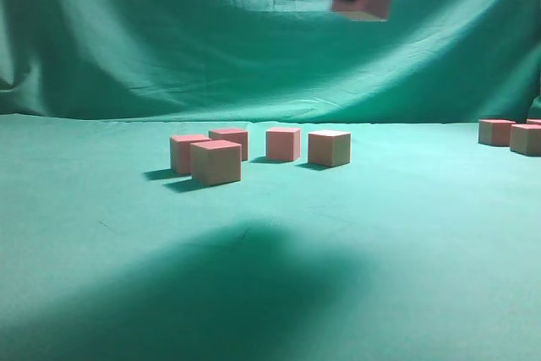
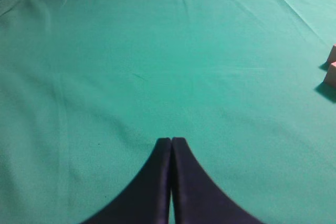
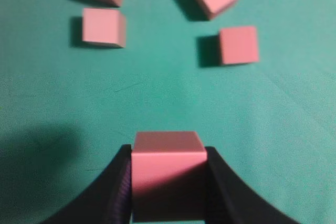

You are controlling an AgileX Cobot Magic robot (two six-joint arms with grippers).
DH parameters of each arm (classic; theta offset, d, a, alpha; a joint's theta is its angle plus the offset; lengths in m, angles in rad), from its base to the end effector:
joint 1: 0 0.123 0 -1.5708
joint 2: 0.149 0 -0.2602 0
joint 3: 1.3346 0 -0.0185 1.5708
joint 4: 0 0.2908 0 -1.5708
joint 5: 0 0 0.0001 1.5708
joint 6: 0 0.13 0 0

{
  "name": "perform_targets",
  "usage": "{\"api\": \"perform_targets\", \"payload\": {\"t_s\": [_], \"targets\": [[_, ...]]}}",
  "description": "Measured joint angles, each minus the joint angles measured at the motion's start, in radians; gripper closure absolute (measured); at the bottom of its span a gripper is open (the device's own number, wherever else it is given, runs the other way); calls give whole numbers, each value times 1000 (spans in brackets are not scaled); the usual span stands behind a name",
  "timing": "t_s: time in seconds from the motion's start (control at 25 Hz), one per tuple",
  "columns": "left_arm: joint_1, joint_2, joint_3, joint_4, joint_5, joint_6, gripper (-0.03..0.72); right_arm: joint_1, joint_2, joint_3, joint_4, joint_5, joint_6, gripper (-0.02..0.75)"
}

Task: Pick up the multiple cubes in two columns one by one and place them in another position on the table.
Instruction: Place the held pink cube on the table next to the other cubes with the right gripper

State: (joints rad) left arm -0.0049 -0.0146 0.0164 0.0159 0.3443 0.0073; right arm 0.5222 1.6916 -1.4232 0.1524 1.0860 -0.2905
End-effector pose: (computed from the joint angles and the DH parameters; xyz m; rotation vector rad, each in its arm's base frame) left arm 0.1560 -0.0001 0.1677 0.0211 1.8296 0.0171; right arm 0.3360 0.2135 0.2168 -1.0586 2.6420 0.2566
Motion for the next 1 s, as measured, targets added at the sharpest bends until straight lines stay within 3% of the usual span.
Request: {"api": "perform_targets", "payload": {"t_s": [0.16, 0.32, 1.0], "targets": [[0, 0, 0, 0, 0, 0, 688, 104, 43, 0, 0, -21, -90, 469], [0, 0, 0, 0, 0, 0, 688, 156, 108, 0, -4, -27, -152, 469], [0, 0, 0, 0, 0, 0, 688, 182, 258, -4, -73, -172, -268, 469]]}}
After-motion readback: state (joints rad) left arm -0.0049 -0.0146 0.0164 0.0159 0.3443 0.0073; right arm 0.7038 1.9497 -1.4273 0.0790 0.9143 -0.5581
